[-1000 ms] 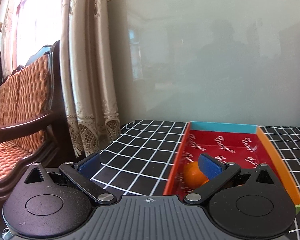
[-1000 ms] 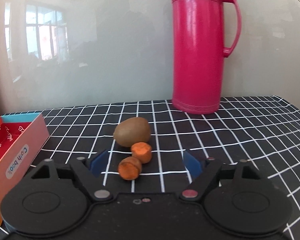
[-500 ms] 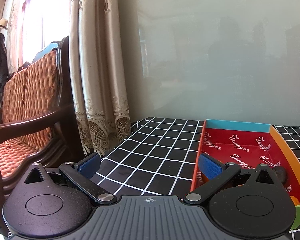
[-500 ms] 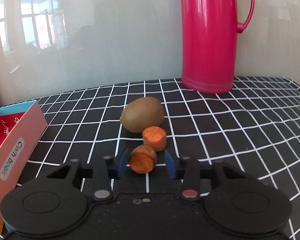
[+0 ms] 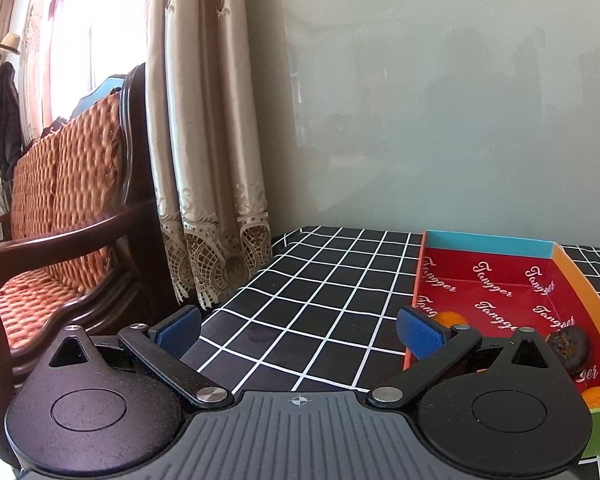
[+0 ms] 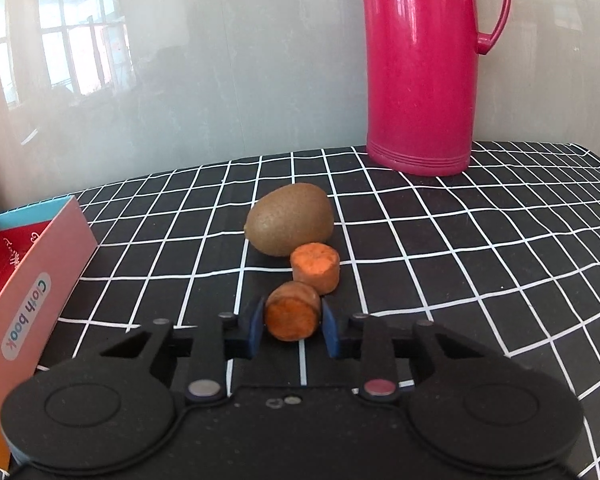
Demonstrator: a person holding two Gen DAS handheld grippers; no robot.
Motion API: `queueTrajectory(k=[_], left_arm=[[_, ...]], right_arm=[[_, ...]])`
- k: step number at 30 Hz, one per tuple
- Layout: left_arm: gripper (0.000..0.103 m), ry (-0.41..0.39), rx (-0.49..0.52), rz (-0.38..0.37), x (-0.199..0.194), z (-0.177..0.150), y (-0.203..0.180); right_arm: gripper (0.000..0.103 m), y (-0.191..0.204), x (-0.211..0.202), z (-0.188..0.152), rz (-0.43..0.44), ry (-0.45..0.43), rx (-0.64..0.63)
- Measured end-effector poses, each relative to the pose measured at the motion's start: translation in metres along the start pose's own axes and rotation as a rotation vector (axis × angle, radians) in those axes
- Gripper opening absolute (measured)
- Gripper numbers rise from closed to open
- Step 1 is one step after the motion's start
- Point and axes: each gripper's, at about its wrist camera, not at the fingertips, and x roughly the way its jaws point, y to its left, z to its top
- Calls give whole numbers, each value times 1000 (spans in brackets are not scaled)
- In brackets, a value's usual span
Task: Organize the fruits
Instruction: 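Carry the carrot slice in the right gripper into the box and release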
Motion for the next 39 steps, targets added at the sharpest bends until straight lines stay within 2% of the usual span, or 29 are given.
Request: queueTrajectory(k=[21, 28, 39], left_arm=[[103, 28, -20, 70, 6, -2, 11], [103, 29, -25, 85, 3, -3, 19], [103, 28, -50, 127, -1, -4, 46]], right_arm=[[29, 9, -20, 3, 23, -37, -18], [29, 23, -32, 5, 53, -55, -38], [29, 66, -52, 4, 134, -81, -102]])
